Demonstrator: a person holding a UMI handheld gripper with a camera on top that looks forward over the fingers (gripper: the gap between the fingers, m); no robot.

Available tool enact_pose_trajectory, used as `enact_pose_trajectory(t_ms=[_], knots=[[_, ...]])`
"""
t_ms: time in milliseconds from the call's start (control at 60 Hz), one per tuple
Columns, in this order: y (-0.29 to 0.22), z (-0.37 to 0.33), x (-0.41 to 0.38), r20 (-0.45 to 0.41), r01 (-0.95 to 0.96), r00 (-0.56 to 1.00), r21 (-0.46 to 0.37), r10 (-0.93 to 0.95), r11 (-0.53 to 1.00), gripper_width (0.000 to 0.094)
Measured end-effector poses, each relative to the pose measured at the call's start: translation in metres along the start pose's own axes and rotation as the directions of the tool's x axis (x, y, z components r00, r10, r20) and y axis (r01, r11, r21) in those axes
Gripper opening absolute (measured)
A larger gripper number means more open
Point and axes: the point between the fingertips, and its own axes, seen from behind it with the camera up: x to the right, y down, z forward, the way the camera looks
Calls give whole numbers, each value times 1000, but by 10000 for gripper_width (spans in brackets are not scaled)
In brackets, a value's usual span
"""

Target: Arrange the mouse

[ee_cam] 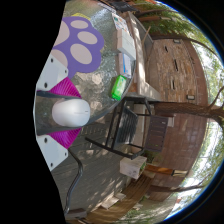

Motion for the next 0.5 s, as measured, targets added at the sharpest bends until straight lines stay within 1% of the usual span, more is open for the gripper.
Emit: enact_pose_trajectory(t_ms=[100, 133, 150, 200, 250, 300, 400, 433, 467, 500], knots=[[0, -4, 4, -17, -20, 1000, -7, 20, 1000, 360], [-3, -7, 7, -30, -19, 999, -8, 19, 1000, 360], [-5, -10, 9, -32, -19, 999, -2, 18, 1000, 346], [-18, -19, 13, -43, -30, 999, 20, 31, 999, 345], [-43, -36, 18, -52, -57, 997, 63, 61, 996, 346], [-76, -59, 18, -44, -93, 994, 127, 99, 988, 347], [-140, -110, -2, -1, -123, 992, 248, 127, 961, 349], [-160, -125, -14, 23, -120, 993, 273, 118, 954, 346], [-167, -134, -30, 47, -122, 992, 296, 113, 947, 346], [-167, -141, -49, 75, -120, 992, 298, 102, 947, 348]])
